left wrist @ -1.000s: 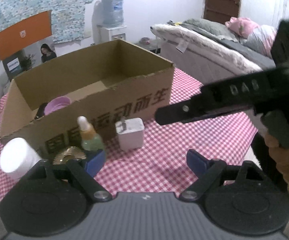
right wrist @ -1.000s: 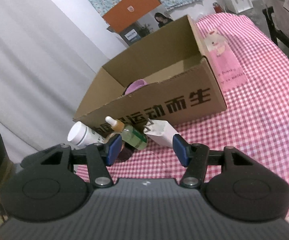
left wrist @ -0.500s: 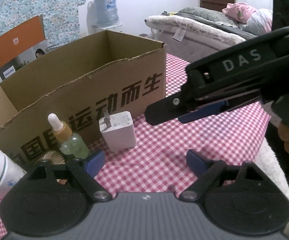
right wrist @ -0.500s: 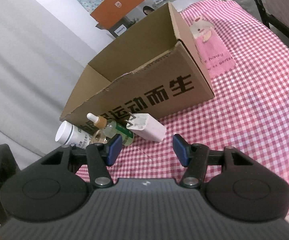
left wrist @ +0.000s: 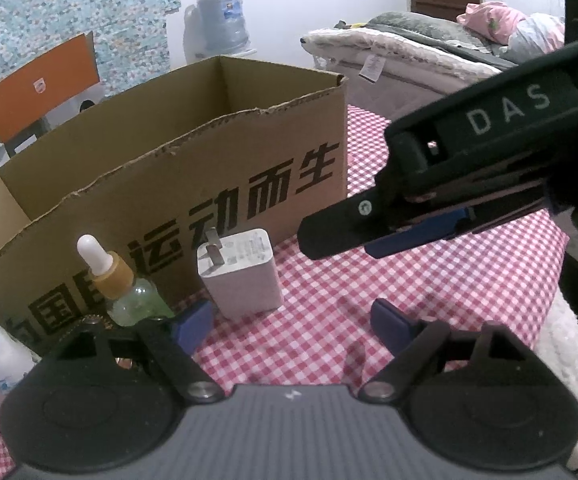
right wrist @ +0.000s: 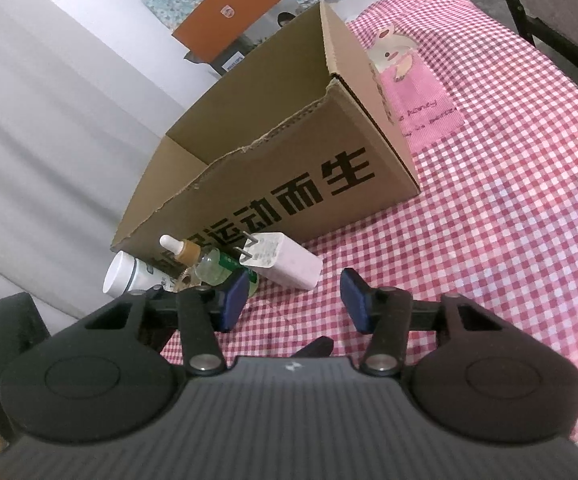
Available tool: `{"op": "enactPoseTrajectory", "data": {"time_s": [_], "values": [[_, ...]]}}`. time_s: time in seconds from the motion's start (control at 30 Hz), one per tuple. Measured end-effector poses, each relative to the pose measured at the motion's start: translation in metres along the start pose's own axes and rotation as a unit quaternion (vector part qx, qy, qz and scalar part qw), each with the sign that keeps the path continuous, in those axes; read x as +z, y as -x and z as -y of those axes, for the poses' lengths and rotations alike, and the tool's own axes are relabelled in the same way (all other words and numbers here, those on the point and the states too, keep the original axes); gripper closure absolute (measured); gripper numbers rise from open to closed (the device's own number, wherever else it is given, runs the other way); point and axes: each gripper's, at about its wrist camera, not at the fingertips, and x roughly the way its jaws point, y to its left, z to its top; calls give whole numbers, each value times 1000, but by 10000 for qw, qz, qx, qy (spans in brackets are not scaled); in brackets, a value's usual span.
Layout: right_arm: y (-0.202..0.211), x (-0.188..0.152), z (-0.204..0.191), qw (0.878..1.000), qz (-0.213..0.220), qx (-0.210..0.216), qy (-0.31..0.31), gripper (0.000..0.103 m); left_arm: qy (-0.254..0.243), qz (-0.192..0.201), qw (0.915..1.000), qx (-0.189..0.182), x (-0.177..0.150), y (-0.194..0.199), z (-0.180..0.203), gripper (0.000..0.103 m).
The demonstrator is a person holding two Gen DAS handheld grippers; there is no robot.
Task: Organize rigid objects
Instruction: 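Close the right gripper around the white plug charger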
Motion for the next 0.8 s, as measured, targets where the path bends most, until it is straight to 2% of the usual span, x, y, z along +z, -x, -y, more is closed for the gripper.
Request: {"op": "enactPoseTrajectory", "data": {"time_s": [0.23,0.63,0.8], "values": [[-13,8,-2,9999,-86,125,-6,64,100,7,9999,89,3,-7,-1,16],[-57,29,-4,9994,-306,164,85,73,336,-92,9993,131,9,-25,-8,16],[-61,31,0,9989,-347,299,67,74,333,-149,9993,112,10,-30,-10,16]]}}
